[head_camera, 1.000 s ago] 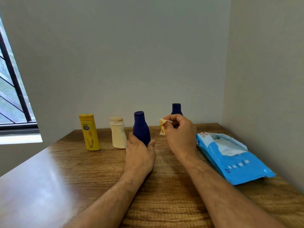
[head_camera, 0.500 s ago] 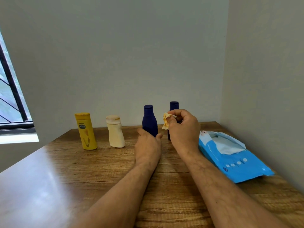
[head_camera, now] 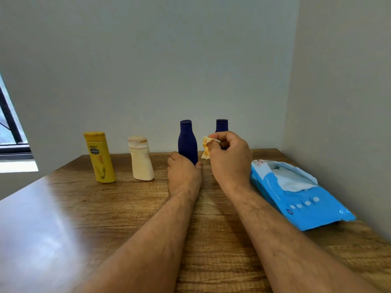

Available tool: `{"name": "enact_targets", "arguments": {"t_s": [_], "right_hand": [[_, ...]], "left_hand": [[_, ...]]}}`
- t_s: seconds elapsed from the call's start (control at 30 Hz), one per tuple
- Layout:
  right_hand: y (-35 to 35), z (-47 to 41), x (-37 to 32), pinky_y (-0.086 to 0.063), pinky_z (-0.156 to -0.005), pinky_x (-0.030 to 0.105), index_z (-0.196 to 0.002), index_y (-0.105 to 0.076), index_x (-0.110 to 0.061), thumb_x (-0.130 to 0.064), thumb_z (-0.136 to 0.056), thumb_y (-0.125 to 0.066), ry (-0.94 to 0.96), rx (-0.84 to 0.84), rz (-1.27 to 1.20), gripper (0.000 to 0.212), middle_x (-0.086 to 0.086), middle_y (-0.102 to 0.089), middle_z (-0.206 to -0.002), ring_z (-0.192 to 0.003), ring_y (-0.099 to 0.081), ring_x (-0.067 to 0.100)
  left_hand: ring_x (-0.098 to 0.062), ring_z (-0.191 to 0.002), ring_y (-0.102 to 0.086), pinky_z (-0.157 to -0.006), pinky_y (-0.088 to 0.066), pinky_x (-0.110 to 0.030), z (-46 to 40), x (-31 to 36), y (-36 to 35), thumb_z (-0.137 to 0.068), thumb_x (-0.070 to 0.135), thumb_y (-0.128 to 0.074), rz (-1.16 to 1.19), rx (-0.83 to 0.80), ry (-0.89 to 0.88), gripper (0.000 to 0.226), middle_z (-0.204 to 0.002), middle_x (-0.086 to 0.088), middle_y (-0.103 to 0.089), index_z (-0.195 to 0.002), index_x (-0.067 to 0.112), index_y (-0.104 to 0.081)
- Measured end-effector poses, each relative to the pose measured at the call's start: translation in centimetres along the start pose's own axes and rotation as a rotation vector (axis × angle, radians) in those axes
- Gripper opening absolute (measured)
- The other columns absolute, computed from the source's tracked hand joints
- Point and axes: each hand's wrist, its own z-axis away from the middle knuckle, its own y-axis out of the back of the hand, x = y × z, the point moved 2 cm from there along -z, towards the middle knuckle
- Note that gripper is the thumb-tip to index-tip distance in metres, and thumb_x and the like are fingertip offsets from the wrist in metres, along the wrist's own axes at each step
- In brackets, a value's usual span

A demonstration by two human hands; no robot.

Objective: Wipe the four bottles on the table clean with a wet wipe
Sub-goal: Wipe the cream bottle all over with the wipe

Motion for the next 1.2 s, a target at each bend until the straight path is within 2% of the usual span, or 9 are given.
{"name": "enact_targets", "arguments": {"t_s": [0.23, 0.4, 0.6, 0.7, 0.77, 0.83, 0.97, 1.13, 1.2], "right_hand": [[0.4, 0.1, -0.2, -0.041, -0.053, -0.001, -0.094, -0.063, -0.032, -0.027, -0.092, -0.065, -0.015, -0.006, -0.003, 0.005, -0.025, -0.058, -0.082, -0.079, -0.059, -0.002], [0.5, 0.3, -0.3, -0.042, -0.059, 0.004, -0.096, -0.065, -0.03, -0.028, -0.092, -0.066, -0.018, -0.023, 0.022, 0.005, -0.021, -0.06, -0.085, -0.081, -0.06, 0.0], [0.0, 0.8, -0.8, -0.043, -0.054, 0.001, -0.095, -0.065, -0.029, -0.027, -0.092, -0.065, -0.003, -0.089, 0.035, 0.004, -0.02, -0.06, -0.084, -0.077, -0.06, -0.002], [-0.4, 1.0, -1.0, -0.04, -0.052, -0.001, -0.094, -0.065, -0.027, -0.025, -0.092, -0.066, 0.002, -0.135, 0.015, 0.003, -0.018, -0.061, -0.083, -0.078, -0.055, -0.019], [-0.4, 1.0, -1.0, -0.041, -0.052, -0.001, -0.093, -0.065, -0.028, -0.024, -0.091, -0.067, 0.006, -0.147, 0.015, 0.004, -0.017, -0.061, -0.083, -0.078, -0.053, -0.022], [-0.3, 1.0, -1.0, -0.041, -0.053, -0.001, -0.094, -0.066, -0.027, -0.025, -0.091, -0.067, 0.002, -0.142, 0.011, 0.004, -0.017, -0.061, -0.084, -0.077, -0.059, -0.011], [-0.3, 1.0, -1.0, -0.041, -0.053, -0.001, -0.095, -0.066, -0.027, -0.027, -0.091, -0.067, -0.002, -0.129, 0.024, 0.004, -0.018, -0.061, -0.084, -0.075, -0.06, -0.001], [-0.4, 1.0, -0.8, -0.04, -0.052, -0.002, -0.094, -0.066, -0.027, -0.025, -0.091, -0.068, 0.016, -0.144, 0.036, 0.004, -0.018, -0.06, -0.083, -0.078, -0.052, -0.024], [-0.5, 1.0, -0.8, -0.04, -0.051, -0.002, -0.096, -0.067, -0.026, -0.024, -0.091, -0.067, 0.018, -0.145, 0.041, 0.005, -0.018, -0.059, -0.083, -0.078, -0.056, -0.018]], "left_hand": [[-0.031, -0.126, -0.052, -0.098, -0.053, -0.042, 0.4, -0.1, 0.1, -0.081, 0.036, -0.079, -0.013, 0.0, 0.014, 0.082, -0.141, -0.015, -0.043, -0.14, 0.005, -0.032], [-0.031, -0.125, -0.05, -0.098, -0.053, -0.039, 1.5, -0.2, 1.1, -0.074, 0.029, -0.085, -0.016, 0.034, 0.021, 0.091, -0.142, -0.017, -0.036, -0.139, 0.003, -0.028], [-0.02, -0.106, -0.054, -0.08, -0.053, -0.031, 3.4, -1.7, 3.5, -0.075, 0.025, -0.083, 0.152, 0.026, 0.001, 0.077, -0.131, -0.01, -0.042, -0.131, 0.009, -0.033], [-0.011, -0.091, -0.049, -0.071, -0.042, -0.022, 3.5, -2.5, 6.0, -0.079, 0.017, -0.077, 0.267, 0.126, -0.062, 0.057, -0.121, -0.003, -0.048, -0.124, 0.013, -0.041], [-0.015, -0.101, -0.05, -0.082, -0.045, -0.025, 3.1, -3.2, 7.8, -0.083, 0.02, -0.076, 0.283, 0.245, -0.124, 0.049, -0.117, -0.001, -0.048, -0.119, 0.017, -0.043], [-0.02, -0.112, -0.048, -0.095, -0.046, -0.033, 2.3, -4.2, 9.1, -0.083, 0.026, -0.079, 0.295, 0.333, -0.111, 0.054, -0.12, -0.002, -0.047, -0.123, 0.015, -0.044], [-0.03, -0.132, -0.039, -0.112, -0.035, -0.041, 0.4, -6.2, 9.4, -0.075, 0.037, -0.085, 0.334, 0.337, 0.117, 0.083, -0.14, -0.012, -0.043, -0.138, 0.007, -0.039], [-0.033, -0.138, -0.036, -0.116, -0.032, -0.046, -0.8, -6.7, 8.5, -0.071, 0.048, -0.085, 0.324, 0.28, 0.192, 0.101, -0.147, -0.015, -0.039, -0.145, 0.005, -0.033], [-0.033, -0.139, -0.036, -0.114, -0.034, -0.047, -1.1, -6.6, 8.2, -0.071, 0.052, -0.083, 0.279, 0.254, 0.215, 0.104, -0.149, -0.015, -0.039, -0.148, 0.005, -0.03]]}}
